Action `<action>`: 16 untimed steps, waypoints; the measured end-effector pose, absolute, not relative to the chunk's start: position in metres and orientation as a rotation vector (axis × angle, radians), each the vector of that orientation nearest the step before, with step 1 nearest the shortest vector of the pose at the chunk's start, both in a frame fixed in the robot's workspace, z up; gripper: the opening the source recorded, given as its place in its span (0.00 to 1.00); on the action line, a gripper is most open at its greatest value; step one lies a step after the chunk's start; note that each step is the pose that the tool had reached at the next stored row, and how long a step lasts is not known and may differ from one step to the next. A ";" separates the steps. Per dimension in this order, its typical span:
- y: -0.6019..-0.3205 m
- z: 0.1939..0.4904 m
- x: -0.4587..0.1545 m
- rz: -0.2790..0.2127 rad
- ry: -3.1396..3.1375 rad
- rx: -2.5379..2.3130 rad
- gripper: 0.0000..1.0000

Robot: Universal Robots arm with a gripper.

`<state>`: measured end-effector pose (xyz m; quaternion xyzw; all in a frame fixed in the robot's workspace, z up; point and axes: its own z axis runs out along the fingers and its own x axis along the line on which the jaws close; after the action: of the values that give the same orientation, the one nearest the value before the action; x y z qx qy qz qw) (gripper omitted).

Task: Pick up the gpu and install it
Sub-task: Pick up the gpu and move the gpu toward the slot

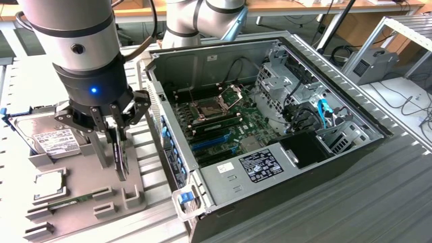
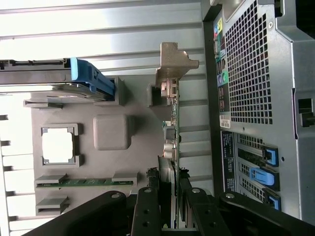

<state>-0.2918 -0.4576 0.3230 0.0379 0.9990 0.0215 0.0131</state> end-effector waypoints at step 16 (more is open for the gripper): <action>-0.458 0.326 -0.292 0.067 3.112 0.118 0.26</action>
<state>-0.2919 -0.4576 0.3261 0.0379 0.9990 0.0215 0.0131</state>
